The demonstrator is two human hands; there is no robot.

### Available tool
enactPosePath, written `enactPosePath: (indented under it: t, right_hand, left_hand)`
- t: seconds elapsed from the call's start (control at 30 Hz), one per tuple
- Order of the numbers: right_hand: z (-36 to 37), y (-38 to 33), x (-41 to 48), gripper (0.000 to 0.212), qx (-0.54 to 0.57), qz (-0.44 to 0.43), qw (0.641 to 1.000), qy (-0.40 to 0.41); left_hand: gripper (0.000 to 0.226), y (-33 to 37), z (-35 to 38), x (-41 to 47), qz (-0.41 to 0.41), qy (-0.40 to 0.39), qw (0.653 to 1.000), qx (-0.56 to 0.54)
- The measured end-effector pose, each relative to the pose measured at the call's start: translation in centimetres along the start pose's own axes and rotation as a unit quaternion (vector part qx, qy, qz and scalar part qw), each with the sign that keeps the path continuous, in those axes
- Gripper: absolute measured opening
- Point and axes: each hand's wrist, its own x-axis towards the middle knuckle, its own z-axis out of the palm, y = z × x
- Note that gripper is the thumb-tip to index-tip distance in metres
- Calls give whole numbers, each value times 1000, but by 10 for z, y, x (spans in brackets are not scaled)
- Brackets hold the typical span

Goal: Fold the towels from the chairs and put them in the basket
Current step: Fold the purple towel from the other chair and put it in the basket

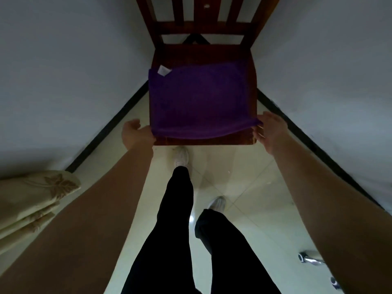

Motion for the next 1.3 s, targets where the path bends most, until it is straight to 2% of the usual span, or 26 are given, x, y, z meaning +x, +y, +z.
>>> enactPosePath:
  t: [0.07, 0.1, 0.17, 0.27, 0.37, 0.43, 0.5, 0.73, 0.9, 1.0, 1.07, 1.13, 1.23, 1.3]
  right_hand:
    - [17, -26, 5, 14, 18, -37, 999, -2]
    - [26, -37, 7, 14, 18, -51, 999, -6]
    - [43, -55, 20, 24, 4, -67, 998, -15]
    - [63, -72, 41, 41, -66, -102, 992, -18]
    - [78, -81, 61, 43, -218, -171, 961, 24]
    - [85, -86, 75, 33, -262, -187, 945, 59]
    - [91, -93, 87, 32, -293, -194, 933, 84]
    - [114, -106, 124, 33, -329, -211, 913, 118]
    - [130, -105, 148, 35, -332, -217, 904, 161]
    - [136, -91, 150, 42, -324, -259, 891, 184]
    - [139, -70, 139, 50, -357, -351, 850, 163]
    - [143, -46, 132, 53, -445, -442, 769, 125]
    - [153, -21, 130, 61, -603, -455, 654, 40]
    - [159, -13, 138, 69, -653, -448, 610, 16]
  left_hand:
    - [28, 26, 9, 20, 67, -13, 997, 18]
    - [21, 37, 14, 28, 91, -25, 995, 17]
    - [21, 57, 25, 42, 125, -61, 990, 18]
    - [34, 77, 39, 65, 161, -119, 977, 79]
    - [24, 87, 47, 86, 225, -86, 951, 194]
    - [17, 93, 53, 100, 229, -70, 949, 204]
    - [24, 100, 60, 113, 244, -60, 941, 227]
    - [30, 116, 82, 139, 336, -33, 897, 285]
    - [30, 117, 98, 161, 358, -41, 899, 250]
    - [42, 110, 107, 165, 377, -58, 899, 217]
    - [48, 99, 109, 153, 433, -31, 864, 255]
    - [48, 91, 112, 134, 514, -13, 786, 342]
    - [55, 82, 126, 121, 587, -110, 651, 469]
    - [61, 79, 141, 124, 603, -138, 584, 526]
